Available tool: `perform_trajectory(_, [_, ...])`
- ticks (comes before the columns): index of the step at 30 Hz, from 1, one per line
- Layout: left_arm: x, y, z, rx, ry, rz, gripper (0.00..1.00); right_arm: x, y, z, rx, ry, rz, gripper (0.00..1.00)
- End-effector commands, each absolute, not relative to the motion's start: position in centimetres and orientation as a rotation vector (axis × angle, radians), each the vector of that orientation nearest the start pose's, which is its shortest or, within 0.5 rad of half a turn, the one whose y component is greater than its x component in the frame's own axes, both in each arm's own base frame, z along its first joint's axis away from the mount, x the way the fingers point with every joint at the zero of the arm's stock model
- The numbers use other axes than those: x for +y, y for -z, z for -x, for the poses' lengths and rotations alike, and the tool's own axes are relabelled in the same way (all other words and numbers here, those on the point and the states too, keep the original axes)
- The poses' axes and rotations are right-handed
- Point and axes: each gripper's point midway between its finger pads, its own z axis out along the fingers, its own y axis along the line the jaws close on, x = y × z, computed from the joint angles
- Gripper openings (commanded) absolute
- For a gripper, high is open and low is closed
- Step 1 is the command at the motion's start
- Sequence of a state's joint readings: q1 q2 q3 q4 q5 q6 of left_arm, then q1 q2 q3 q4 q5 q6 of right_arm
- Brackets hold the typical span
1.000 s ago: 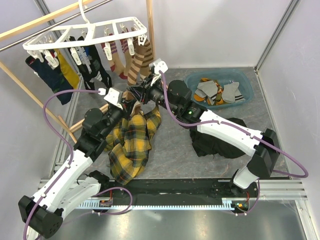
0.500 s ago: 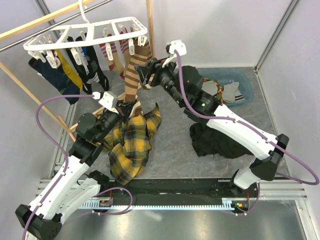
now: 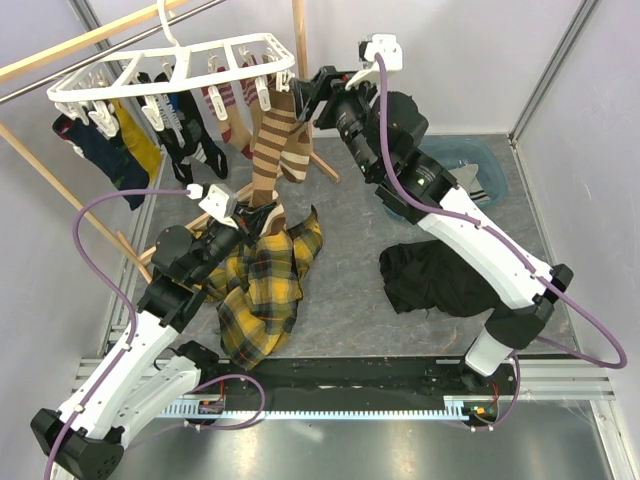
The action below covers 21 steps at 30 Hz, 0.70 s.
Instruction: Remove the socks clipped to the hanger
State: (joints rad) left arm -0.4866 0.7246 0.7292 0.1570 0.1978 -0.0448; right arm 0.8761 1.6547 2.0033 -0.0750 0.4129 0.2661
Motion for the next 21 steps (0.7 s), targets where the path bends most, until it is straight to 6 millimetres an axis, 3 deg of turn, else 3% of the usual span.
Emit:
perform_trajectory(1, [-18.5,-35.9,-25.5,1.328,0.629,-0.483,0.02,34.2,-55.2,-37.6,1.344,-0.694,0.013,0.70])
perform_trajectory(10, [-18.6,-36.2,-25.2,1.319,0.638,-0.485,0.02,36.1,-54.8,-38.6,1.348,-0.730,0.012,0.69])
perform_trajectory(21, [-18.6,-36.4,-24.9,1.309,0.650,-0.485,0.02,36.8,-55.2,-39.8,1.300,-0.738,-0.031,0.62])
